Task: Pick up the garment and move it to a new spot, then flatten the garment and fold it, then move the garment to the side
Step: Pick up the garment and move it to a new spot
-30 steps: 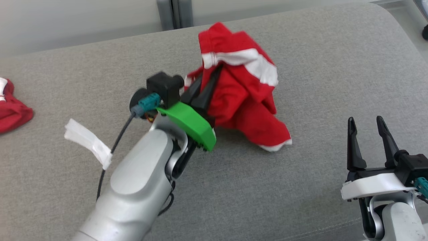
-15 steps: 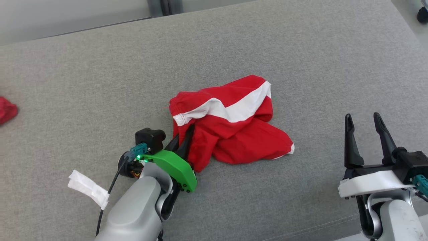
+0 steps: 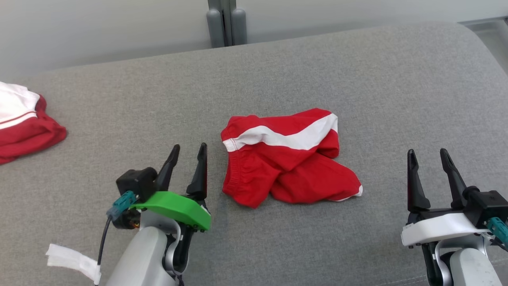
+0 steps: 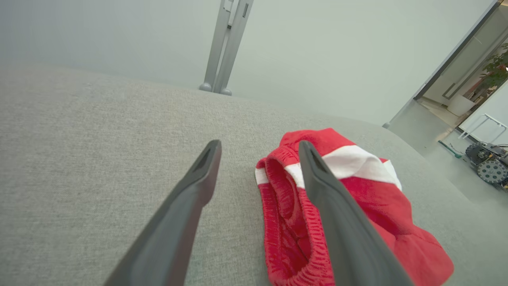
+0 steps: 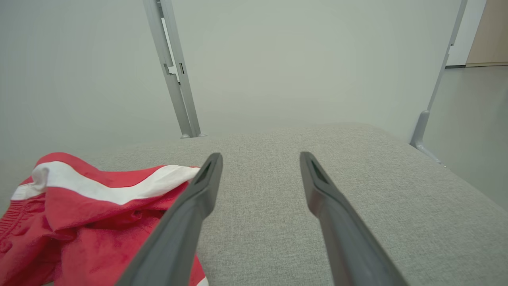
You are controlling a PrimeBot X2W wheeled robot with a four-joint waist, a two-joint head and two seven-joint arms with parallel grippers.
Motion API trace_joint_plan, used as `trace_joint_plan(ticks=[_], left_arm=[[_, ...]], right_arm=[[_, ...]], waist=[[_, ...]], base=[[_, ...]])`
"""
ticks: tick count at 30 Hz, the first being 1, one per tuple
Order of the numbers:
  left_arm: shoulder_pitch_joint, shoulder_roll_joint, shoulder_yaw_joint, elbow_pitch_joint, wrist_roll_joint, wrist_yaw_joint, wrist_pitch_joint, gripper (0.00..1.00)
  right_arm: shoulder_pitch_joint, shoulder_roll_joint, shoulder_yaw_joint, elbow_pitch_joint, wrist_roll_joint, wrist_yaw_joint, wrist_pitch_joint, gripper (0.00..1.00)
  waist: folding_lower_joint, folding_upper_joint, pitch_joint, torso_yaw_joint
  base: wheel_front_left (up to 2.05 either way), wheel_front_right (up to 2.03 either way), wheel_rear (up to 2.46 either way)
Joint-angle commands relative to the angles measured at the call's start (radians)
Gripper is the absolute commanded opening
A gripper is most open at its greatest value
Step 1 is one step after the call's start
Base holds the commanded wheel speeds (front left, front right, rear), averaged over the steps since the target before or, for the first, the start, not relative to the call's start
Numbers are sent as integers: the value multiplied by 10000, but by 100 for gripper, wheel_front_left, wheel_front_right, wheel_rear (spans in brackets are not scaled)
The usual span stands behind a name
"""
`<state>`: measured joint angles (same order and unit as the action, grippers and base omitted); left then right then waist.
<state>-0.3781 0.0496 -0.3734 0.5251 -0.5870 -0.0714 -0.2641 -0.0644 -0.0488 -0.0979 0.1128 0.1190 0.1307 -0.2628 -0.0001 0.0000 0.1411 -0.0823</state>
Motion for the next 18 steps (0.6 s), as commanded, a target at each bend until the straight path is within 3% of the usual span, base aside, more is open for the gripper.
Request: trace_joint_plan(ticks=[1, 10, 18], left_arm=[[323, 25, 303, -281, 305, 139, -4, 100], [2232, 30, 1889, -1716, 2016, 657, 0, 100], [3517, 18, 2276, -2336, 2638, 921, 0, 100]], right_arm=[[138, -29, -18, 21, -63, 1, -32, 100], [696, -29, 71, 167, 33, 1, -31, 100], [1214, -29, 86, 305, 179, 1, -31, 100]], waist=[[1, 0, -498, 312], [1, 0, -1268, 722], [1, 0, -1565, 1050]], base=[[0, 0, 0], [0, 0, 0], [0, 0, 0]])
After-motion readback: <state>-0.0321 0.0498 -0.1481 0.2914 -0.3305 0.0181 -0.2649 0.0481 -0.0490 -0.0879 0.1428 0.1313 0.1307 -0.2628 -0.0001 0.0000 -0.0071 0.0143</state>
